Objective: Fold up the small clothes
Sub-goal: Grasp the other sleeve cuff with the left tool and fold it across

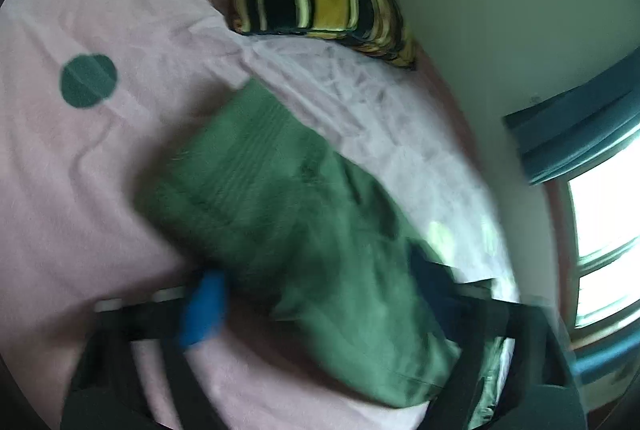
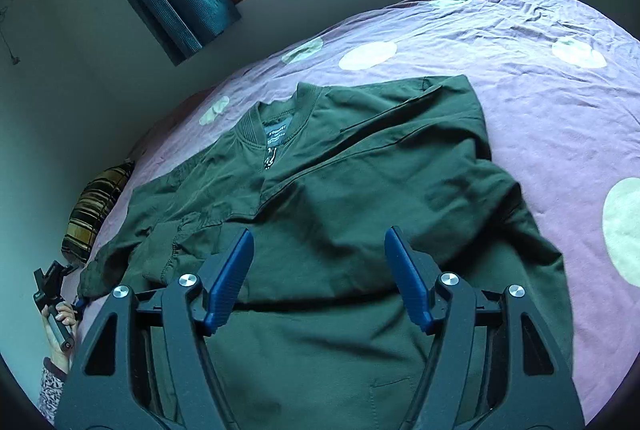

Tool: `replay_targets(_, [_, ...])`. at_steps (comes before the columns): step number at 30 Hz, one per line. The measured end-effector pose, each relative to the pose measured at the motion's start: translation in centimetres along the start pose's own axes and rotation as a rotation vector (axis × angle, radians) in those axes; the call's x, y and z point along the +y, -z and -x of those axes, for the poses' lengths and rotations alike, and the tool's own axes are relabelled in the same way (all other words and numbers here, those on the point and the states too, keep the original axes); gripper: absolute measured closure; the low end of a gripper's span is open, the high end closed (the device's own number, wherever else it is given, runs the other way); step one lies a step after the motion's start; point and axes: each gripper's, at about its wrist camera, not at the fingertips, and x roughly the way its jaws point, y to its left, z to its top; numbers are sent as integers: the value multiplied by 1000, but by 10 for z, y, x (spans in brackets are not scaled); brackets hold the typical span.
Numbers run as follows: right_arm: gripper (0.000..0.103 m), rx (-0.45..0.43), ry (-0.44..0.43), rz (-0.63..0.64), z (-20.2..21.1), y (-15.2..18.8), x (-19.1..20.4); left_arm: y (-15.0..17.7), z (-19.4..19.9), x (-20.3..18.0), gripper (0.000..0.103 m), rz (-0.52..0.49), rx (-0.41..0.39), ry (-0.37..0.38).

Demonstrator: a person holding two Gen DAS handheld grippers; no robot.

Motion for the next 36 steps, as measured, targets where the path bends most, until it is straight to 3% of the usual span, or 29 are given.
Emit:
replay_targets(3, [35, -7, 3, 9, -1, 2, 2, -3, -3, 6, 75, -8, 33, 4])
replay_targets(8, [35, -31, 5, 12, 7, 0, 4, -2, 21, -24, 80, -103, -35, -11])
replay_targets(14, [35, -59, -8, 19, 22, -5, 5, 18, 69, -127, 81, -311, -126, 61])
replay_targets(17, [35, -66, -11, 25, 28, -6, 5, 42, 90, -193, 81, -417, -136, 155])
replay_targets(21, [35, -57, -17, 26, 34, -7, 1, 98, 111, -287, 81, -604, -134, 259])
replay_targets(27, [35, -28, -24, 21, 38, -5, -12, 195, 95, -384, 81, -806, -54, 358])
replay_targets(31, [35, -7, -15, 20, 41, 1, -24, 272, 58, -417, 81, -912, 53, 371])
replay_targets(36, [35, 18, -26, -11, 43, 10, -42, 367, 6, -427, 84, -1047, 164, 302])
